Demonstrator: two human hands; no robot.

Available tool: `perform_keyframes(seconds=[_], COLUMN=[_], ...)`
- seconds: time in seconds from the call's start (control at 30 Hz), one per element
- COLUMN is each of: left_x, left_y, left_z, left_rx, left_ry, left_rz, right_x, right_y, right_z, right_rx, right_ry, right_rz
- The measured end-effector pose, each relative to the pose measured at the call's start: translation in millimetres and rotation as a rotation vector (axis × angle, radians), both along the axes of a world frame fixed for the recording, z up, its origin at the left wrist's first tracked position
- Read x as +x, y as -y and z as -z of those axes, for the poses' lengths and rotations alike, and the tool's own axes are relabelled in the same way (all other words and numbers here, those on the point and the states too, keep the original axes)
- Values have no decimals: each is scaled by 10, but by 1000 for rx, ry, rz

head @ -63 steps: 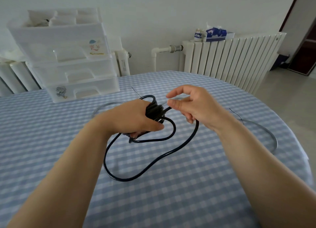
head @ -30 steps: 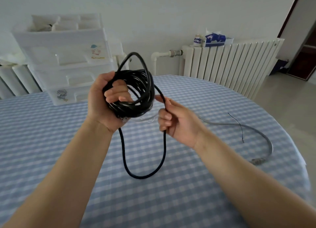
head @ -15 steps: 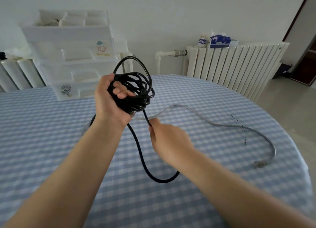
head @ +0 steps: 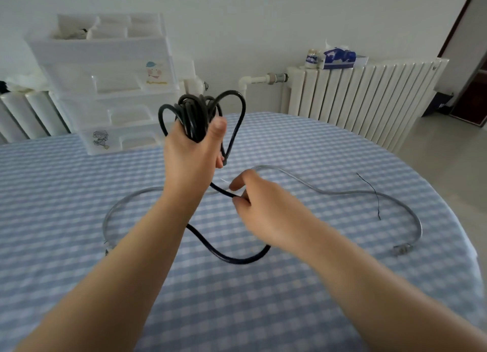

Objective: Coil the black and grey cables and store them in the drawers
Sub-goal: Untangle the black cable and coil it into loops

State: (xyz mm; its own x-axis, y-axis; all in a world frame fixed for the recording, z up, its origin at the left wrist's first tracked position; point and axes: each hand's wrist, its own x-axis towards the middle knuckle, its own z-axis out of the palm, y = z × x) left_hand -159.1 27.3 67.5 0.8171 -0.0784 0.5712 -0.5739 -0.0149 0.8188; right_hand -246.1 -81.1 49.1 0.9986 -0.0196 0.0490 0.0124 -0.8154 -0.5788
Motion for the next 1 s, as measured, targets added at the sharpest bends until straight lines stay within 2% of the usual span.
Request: perform_keyframes(seconds=[0.13,0.27,0.4,0.47,0.57,0.63,0.7,0.83,0.9,1.0], left_x=[106,190,277,266,140,60,35,-4,-28,-16], left_y=[11,-12,-92,-98,-65,-51,-51,-8,36,52], left_z=[118,182,158,104,19,6,24,-24,-38,0], left_rx=[247,429,488,522,542,595,636,829,980,1078], left_ry=[74,155,111,15,-117,-101,-73,-69,58,224], left_rz=[-140,-169,-147,-101,110,342,481,409,298,177], right_x=[13,-30,-53,-53,-15,36,75,128,164,207], right_y=[147,107,134,160,202,269,369,585,659,707], right_z=[-66,-118,-182,-211,-206,-205,-227,-284,-254,-201], right_rx=[151,342,610,693,633,515,427,328,308,496], right_ry=[57,64,7,18,200,293,285,283,247,141], right_rz=[-34,-211,-342,-352,-219,-108,-36,159,193,113])
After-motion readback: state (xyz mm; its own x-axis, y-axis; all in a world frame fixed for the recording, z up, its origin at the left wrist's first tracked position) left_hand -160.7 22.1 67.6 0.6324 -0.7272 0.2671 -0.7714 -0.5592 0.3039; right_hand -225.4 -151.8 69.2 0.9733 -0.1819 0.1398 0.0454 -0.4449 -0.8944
